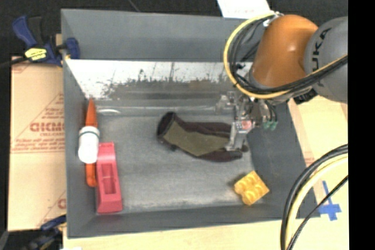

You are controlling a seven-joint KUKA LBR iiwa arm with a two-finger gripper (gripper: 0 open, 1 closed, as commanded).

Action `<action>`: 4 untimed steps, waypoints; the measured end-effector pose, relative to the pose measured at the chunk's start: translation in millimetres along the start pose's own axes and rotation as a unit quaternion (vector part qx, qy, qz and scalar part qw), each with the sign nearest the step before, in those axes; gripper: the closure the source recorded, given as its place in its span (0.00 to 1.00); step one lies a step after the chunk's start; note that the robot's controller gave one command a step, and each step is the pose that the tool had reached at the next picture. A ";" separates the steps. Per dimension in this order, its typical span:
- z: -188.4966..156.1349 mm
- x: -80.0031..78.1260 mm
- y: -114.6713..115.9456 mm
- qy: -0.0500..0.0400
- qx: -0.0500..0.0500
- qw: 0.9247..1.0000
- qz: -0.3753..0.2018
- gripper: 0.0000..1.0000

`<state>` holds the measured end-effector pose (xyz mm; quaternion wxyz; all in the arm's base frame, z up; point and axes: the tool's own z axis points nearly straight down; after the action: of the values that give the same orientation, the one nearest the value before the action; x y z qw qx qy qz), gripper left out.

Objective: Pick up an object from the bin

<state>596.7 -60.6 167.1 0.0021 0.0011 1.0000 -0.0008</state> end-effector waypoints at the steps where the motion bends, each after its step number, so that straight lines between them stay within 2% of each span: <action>1: 95.5 -11.8 55.3 0.000 -0.001 0.999 0.046 0.00; 2: 95.3 -12.7 69.3 -0.007 0.001 0.998 0.059 0.00; 3: 93.9 -13.6 55.6 -0.004 0.000 0.999 0.048 0.00; 4: 93.7 -14.3 65.5 -0.008 0.000 0.998 0.055 0.00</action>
Offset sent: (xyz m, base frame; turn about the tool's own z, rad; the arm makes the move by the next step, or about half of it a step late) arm 0.0118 0.0702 -0.0971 0.1216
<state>611.5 4.7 73.4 0.0104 0.0565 0.9983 -0.0011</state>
